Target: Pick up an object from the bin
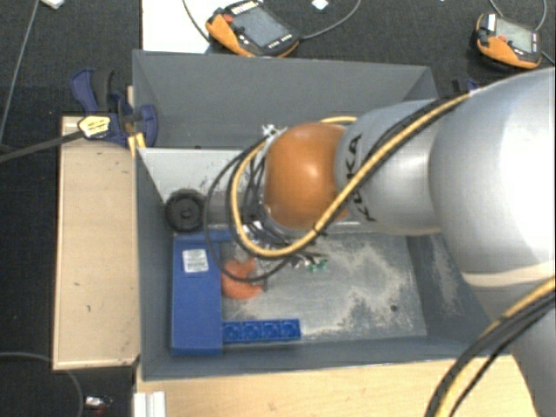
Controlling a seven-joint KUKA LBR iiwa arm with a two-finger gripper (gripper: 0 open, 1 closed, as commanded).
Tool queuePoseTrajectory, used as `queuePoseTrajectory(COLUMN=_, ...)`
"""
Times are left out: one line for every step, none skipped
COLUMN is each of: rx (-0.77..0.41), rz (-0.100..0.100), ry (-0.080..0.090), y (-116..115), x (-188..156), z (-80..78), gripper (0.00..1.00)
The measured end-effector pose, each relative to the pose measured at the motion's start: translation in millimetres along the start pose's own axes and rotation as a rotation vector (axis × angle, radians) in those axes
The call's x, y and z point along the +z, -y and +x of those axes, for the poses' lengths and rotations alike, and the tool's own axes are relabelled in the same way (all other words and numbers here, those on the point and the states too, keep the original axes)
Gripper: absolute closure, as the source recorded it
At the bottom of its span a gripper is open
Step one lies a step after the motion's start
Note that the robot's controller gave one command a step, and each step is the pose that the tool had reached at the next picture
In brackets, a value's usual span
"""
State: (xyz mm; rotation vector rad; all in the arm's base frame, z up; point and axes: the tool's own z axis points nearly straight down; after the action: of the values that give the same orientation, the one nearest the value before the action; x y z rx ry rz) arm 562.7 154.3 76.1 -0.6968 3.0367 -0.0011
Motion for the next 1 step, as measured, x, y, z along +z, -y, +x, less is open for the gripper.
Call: queuePoseTrajectory(rx=0.001, rz=0.0, ry=0.002, y=-0.1, x=-10.5, z=-0.2, gripper=1.0)
